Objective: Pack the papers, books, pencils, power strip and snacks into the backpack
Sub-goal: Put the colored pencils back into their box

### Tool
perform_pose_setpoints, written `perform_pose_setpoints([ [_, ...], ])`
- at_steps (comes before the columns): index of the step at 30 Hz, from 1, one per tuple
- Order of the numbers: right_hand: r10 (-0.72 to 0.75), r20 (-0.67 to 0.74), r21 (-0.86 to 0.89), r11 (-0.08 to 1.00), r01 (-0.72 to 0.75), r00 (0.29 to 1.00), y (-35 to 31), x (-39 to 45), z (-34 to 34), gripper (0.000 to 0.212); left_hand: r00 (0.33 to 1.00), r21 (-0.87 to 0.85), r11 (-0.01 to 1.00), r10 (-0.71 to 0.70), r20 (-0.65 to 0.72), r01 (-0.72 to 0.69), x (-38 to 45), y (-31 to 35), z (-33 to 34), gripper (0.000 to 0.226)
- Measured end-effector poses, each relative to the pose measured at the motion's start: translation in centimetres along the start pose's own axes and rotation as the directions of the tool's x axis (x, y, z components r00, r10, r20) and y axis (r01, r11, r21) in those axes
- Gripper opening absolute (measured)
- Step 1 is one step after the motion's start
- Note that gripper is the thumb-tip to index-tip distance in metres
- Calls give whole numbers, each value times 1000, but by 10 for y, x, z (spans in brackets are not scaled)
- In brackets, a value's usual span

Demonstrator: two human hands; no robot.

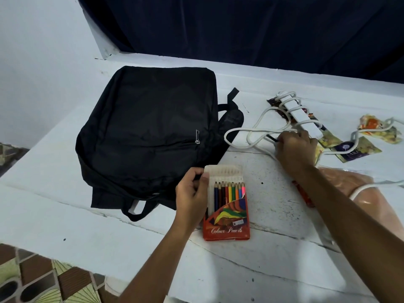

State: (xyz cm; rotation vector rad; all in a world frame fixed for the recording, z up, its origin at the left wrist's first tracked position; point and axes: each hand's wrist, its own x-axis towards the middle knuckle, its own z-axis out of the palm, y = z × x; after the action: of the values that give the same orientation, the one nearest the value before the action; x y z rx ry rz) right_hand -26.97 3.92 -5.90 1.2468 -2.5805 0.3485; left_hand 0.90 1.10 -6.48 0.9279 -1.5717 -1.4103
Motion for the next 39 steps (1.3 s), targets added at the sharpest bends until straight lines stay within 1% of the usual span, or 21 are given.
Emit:
perform_pose_setpoints([
  [1,10,-52,98,995,-5,999,0,0,-2,21,1000,-3,1000,-1,0,1,0,0,0,15],
  [2,34,-99,257,966,-8,995,-3,-1,-8,23,1000,-8,1000,-2,0,2,0,0,0,16],
  [3,64,-117,442,897,-6,991,-6,-3,-16,22,1000,-15,1000,-3,1,3,0,0,0,17],
  [4,79,-101,598,801,-3,992,-11,-4,-25,18,1000,-24,1000,-5,3,5,0,1,1,19],
  [5,53,-72,711,703,14,996,-17,-6,-36,10,1000,-32,999,-7,4,7,0,1,1,19],
  [6,-17,-55,777,627,54,998,-24,-8,-47,7,1000,-35,999,-10,2,10,1,1,1,19],
  [7,-127,-46,805,583,112,991,-30,-11,-58,10,1000,-33,999,-11,-1,11,1,0,1,19],
  [9,-362,35,786,585,198,932,-44,-22,-78,15,1000,-16,1000,-5,-10,4,1,-1,2,18],
  [11,-528,152,757,606,244,836,-59,-36,-90,16,1000,12,1000,15,-20,-15,2,-3,2,18],
  [12,-585,178,733,615,290,791,-66,-44,-92,14,999,26,999,28,-25,-27,2,-4,2,18],
  [13,-636,167,700,615,363,754,-73,-50,-92,13,999,36,999,35,-31,-33,3,-5,2,18],
  [15,-730,72,596,578,558,679,-82,-59,-87,13,999,38,999,26,-44,-25,3,-4,2,18],
  [17,-788,29,458,557,693,614,-87,-63,-81,12,999,22,1000,17,-44,-16,4,-2,2,18],
  [20,-830,-20,277,532,800,558,-93,-65,-76,17,999,-8,1000,26,-43,-26,4,-3,2,20],
  [23,-861,-72,205,481,853,503,-98,-66,-71,17,999,-44,999,31,-32,-33,4,-3,1,25],
  [26,-875,-52,226,459,859,481,-97,-72,-64,30,999,-75,997,13,-47,-17,4,-3,1,26],
  [29,-886,-44,248,438,864,462,-94,-81,-58,18,999,-60,998,21,-49,-24,4,-3,2,29],
  [32,-889,-26,273,434,858,458,-93,-88,-53,19,998,-45,998,30,-47,-32,5,-5,1,28],
  [34,-879,-13,288,453,844,477,-91,-91,-53,21,999,-39,999,28,-43,-30,5,-6,1,24],
  [37,-859,-19,370,470,801,512,-89,-94,-56,16,999,-68,998,9,-31,-12,5,-5,1,19],
  [39,-836,-32,406,490,771,548,-88,-95,-56,25,1000,-73,997,9,-22,-11,5,-5,1,19],
])
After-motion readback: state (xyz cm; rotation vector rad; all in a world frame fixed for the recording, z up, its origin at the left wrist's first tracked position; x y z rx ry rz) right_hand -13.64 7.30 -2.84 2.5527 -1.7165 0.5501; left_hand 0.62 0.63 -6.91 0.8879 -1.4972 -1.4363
